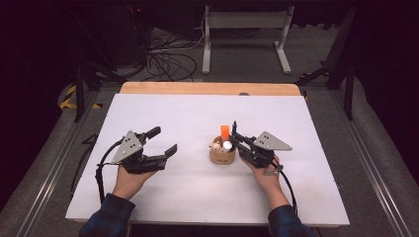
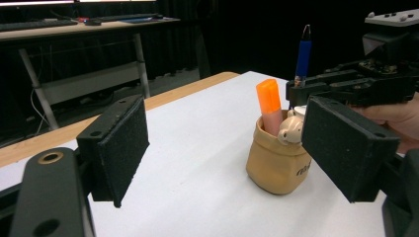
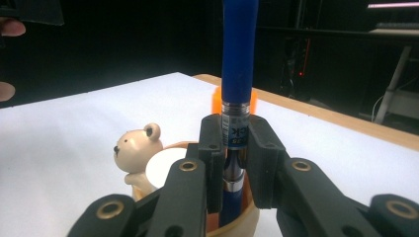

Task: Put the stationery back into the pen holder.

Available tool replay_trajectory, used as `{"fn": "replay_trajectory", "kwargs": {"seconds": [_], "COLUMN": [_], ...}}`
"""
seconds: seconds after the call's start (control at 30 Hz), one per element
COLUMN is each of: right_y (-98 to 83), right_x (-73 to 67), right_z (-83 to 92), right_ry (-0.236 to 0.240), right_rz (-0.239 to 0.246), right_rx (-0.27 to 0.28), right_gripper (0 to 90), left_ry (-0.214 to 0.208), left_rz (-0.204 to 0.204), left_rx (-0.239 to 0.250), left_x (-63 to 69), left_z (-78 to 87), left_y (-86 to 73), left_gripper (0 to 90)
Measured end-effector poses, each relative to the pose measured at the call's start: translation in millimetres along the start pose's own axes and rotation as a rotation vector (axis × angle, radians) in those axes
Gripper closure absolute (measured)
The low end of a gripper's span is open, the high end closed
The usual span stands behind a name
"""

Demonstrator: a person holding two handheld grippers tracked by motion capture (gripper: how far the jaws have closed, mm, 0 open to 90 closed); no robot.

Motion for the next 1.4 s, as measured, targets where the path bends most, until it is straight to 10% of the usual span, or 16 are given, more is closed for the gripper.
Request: {"fn": "replay_trajectory", "kwargs": {"seconds": [0.7, 1.4], "right_y": [-3.3, -3.6], "right_x": [5.1, 11.3], "right_z": [-0.2, 1.4], "right_ry": [-0.015, -0.044], "right_rz": [-0.006, -0.049], "right_rx": [-0.033, -0.029], "right_gripper": [74.3, 49.6], "left_ry": [-0.003, -0.004], "left_rz": [0.01, 0.003], "left_rx": [0.008, 0.009], "left_x": [-1.9, -5.4], "left_z": [0.8, 3.8], "left_y": [0.0, 0.2], "left_gripper": [19.3, 18.8]}}
Point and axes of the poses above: each handheld gripper's, and its own axes: z roughly backward along the jaws, y roughly out of its top, x roughly to its right, the point moved 5 cm from there along -z, roughly forward along the jaws, and after that the axes turned 10 degrees about x, right-handed, at the moved point
